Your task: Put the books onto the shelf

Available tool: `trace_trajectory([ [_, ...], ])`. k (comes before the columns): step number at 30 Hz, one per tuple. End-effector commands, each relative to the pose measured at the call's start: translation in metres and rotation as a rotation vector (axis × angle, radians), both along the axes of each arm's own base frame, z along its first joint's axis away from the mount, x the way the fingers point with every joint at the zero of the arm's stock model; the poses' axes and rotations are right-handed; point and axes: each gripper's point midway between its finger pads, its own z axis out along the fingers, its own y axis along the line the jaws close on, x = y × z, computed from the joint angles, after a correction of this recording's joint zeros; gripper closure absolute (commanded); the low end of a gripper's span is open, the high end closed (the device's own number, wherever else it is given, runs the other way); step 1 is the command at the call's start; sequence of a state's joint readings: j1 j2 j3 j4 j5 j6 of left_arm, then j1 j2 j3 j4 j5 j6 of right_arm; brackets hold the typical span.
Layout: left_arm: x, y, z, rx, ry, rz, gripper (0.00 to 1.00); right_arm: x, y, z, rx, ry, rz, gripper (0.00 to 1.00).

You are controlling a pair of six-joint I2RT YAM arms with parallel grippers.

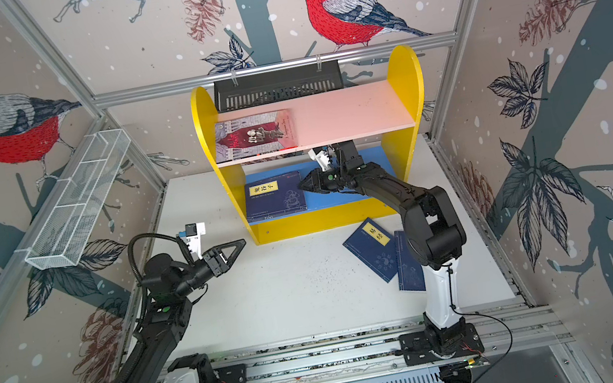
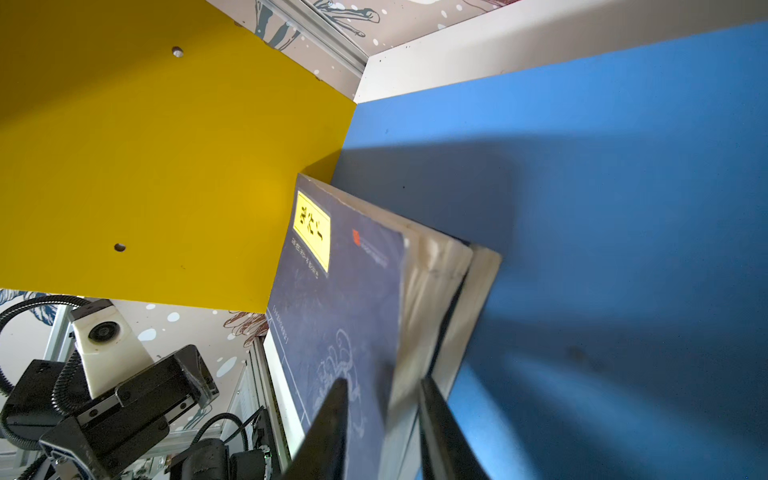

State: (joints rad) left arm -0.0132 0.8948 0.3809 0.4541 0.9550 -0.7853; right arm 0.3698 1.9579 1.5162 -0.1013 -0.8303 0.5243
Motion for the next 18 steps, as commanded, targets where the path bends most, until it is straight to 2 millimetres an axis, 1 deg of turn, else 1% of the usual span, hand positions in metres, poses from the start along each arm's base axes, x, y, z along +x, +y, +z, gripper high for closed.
trace_trajectory([
  [1,0.007,0.005,-0.002,0.045,-0.018,0.042,0.22,0.004,-0.004,0.006,-0.018,-0.034,-0.036,0.57],
  [4,0.012,0.009,-0.004,0.074,-0.019,0.075,0.22,0.006,-0.009,0.009,-0.037,-0.050,-0.064,0.49],
  [7,0.021,0.017,-0.009,0.146,-0.023,0.129,0.24,0.007,-0.015,0.013,-0.050,-0.064,-0.092,0.46],
  [10,0.030,0.026,-0.012,0.242,-0.038,0.173,0.25,0.002,-0.021,0.015,-0.060,-0.073,-0.109,0.46],
  [12,0.033,0.030,-0.013,0.295,-0.057,0.187,0.27,-0.004,-0.023,0.015,-0.069,-0.073,-0.111,0.48],
  [18,0.043,0.038,-0.013,0.478,-0.177,0.187,0.30,-0.034,-0.032,0.015,-0.132,-0.095,-0.108,0.55],
])
